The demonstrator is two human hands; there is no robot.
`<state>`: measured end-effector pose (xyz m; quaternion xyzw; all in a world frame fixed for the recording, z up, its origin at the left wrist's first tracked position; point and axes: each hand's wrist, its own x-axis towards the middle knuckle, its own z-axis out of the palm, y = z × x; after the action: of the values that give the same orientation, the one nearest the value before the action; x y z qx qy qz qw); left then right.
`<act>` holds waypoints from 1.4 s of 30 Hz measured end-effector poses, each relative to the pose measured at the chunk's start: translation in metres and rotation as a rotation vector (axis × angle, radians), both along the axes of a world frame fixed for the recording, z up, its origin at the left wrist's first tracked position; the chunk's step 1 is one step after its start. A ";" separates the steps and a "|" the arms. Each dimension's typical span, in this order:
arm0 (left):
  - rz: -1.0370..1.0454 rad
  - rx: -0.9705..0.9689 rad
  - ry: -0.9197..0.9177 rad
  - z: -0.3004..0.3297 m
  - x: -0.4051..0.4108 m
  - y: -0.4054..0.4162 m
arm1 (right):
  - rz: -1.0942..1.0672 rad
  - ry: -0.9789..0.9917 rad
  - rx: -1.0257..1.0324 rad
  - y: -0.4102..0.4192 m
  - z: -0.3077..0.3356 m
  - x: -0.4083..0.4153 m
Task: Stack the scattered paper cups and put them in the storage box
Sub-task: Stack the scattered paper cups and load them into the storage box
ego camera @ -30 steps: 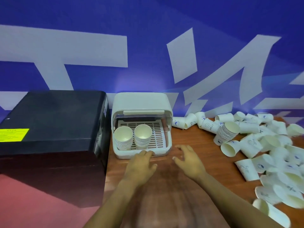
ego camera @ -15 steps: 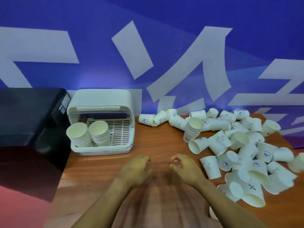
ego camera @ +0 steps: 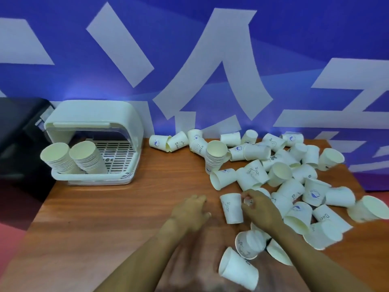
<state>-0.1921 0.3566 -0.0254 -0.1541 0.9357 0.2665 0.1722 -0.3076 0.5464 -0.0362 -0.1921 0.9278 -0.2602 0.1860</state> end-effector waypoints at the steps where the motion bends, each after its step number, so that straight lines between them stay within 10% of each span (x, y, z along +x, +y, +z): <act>1: 0.003 -0.004 -0.017 -0.001 -0.007 0.006 | -0.015 0.027 0.005 0.007 0.000 -0.005; 12: 0.120 0.024 -0.154 -0.031 -0.083 0.064 | 0.076 0.155 0.408 0.032 -0.022 -0.057; 42: 0.241 0.080 0.121 0.032 -0.024 -0.015 | 0.087 -0.002 0.018 -0.050 0.044 -0.032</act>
<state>-0.2166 0.3418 0.0068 -0.2420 0.9078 0.3310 0.0880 -0.3392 0.4967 0.0075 -0.2306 0.9206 -0.2438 0.1997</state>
